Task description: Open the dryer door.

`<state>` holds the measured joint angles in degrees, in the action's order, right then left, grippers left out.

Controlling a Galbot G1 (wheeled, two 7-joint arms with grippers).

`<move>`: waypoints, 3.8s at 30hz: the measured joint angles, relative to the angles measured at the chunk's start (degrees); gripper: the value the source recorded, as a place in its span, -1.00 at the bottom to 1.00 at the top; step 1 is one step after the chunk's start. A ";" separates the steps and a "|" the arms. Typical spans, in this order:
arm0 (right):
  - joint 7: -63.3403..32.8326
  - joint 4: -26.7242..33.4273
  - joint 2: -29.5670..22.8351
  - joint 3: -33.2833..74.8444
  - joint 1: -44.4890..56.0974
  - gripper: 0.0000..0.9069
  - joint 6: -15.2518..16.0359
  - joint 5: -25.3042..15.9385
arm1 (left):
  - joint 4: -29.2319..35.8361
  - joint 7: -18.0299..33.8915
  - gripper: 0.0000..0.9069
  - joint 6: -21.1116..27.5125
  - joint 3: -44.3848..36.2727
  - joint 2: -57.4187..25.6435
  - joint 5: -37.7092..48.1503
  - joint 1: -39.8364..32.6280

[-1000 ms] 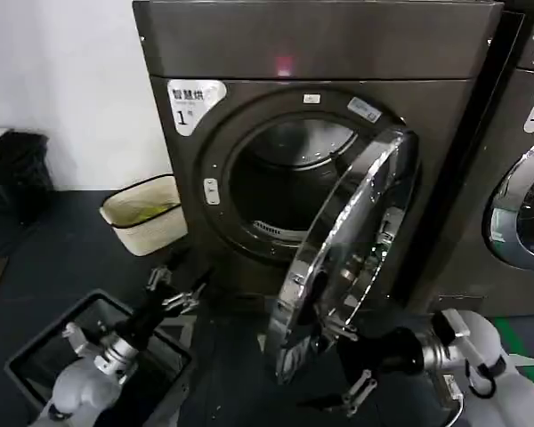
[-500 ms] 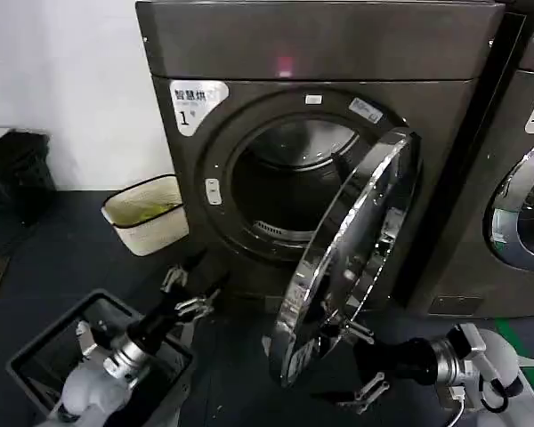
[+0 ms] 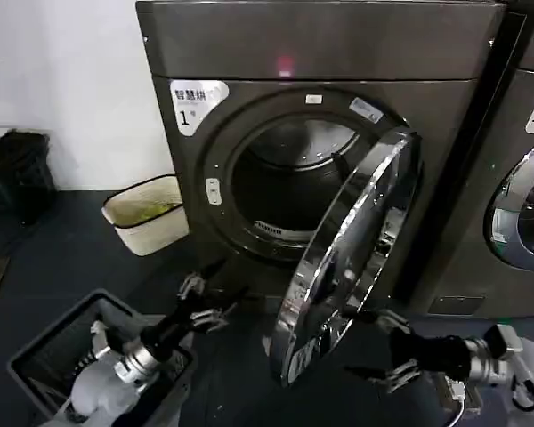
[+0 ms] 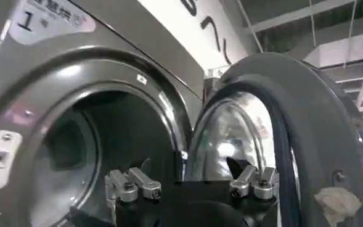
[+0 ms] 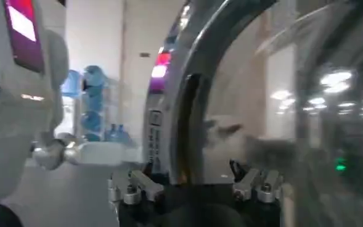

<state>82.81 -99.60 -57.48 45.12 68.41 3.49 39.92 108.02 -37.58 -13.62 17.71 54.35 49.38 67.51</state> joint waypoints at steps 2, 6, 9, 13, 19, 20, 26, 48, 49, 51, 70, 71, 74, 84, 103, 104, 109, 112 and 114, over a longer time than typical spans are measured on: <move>-0.35 1.00 -0.31 2.53 0.49 1.00 -0.05 -0.07 | -0.43 -0.32 1.00 -0.05 -1.30 -0.51 -0.22 -0.61; -1.65 2.86 -0.64 7.51 1.37 1.00 -0.75 -0.83 | -1.01 -0.79 1.00 -0.23 -3.88 -1.20 -0.38 -1.79; -3.25 3.46 -1.08 11.22 1.84 1.00 -0.95 -0.89 | -1.63 -1.15 1.00 -0.38 -5.58 -1.57 -0.61 -2.64; -5.66 4.28 -1.64 15.75 2.23 1.00 -1.16 -0.82 | -2.17 -1.48 1.00 -0.40 -7.88 -2.30 -0.75 -3.75; -10.43 4.92 -2.09 21.88 2.98 1.00 -1.57 -0.52 | -2.12 -1.35 1.00 -0.44 -11.19 -3.86 0.20 -5.31; -11.09 4.91 -2.25 22.94 3.19 1.00 -1.70 -0.49 | -2.20 -1.32 1.00 -0.45 -11.74 -4.13 0.21 -5.66; -13.33 4.16 -3.21 29.67 4.73 1.00 -2.34 -0.27 | -3.32 -1.51 1.00 -0.57 -16.02 -4.60 -0.26 -8.08; -21.50 5.04 -3.27 48.58 10.56 1.00 -1.98 -3.01 | -6.26 -1.45 1.00 -0.96 -31.23 -2.70 -0.71 -18.80; -22.20 5.22 -3.21 49.15 10.75 1.00 -1.98 -2.94 | -6.53 -1.44 1.00 -1.01 -31.93 -2.51 -0.68 -19.46; -23.62 5.53 -3.17 50.51 11.16 1.00 -1.96 -2.93 | -7.28 -1.33 1.00 -1.01 -33.32 -1.87 -0.66 -21.02; -45.75 3.57 -2.70 60.68 14.77 1.00 -0.71 -4.48 | -13.44 0.26 1.00 -1.07 -44.77 5.03 0.95 -31.25; -46.68 3.25 -2.87 61.08 15.06 1.00 -0.58 -5.15 | -13.66 0.30 1.00 -1.08 -45.07 5.31 0.95 -31.57; -48.84 2.70 -3.16 62.02 15.68 1.00 0.18 -6.67 | -14.49 0.50 1.00 -1.07 -45.70 6.42 0.95 -32.06; -57.09 2.09 -3.60 65.20 17.09 1.00 3.94 -6.92 | -17.82 1.73 1.00 -1.33 -48.66 10.06 0.26 -34.29; -62.82 2.05 -3.94 71.79 21.30 1.00 5.48 -7.79 | -27.40 4.59 1.00 -1.89 -53.14 20.88 -0.23 -39.34; -62.87 2.06 -3.94 72.09 21.45 1.00 5.44 -7.79 | -27.92 4.82 1.00 -1.94 -53.17 21.51 -0.37 -39.49; -63.22 2.63 -3.71 73.05 21.71 1.00 5.16 -7.77 | -30.34 5.73 1.00 -1.92 -53.39 24.53 -0.39 -39.97; -63.25 2.76 -3.67 73.08 21.72 1.00 5.02 -7.80 | -31.69 6.49 1.00 -2.05 -53.38 26.08 -0.43 -40.34; -63.24 2.77 -3.63 73.13 21.73 1.00 4.93 -7.80 | -32.58 7.07 1.00 -2.35 -53.22 27.23 -0.84 -40.50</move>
<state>19.57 -96.83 -61.11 118.25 90.14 8.42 32.12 75.43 -30.51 -15.97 -35.51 81.58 48.54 27.01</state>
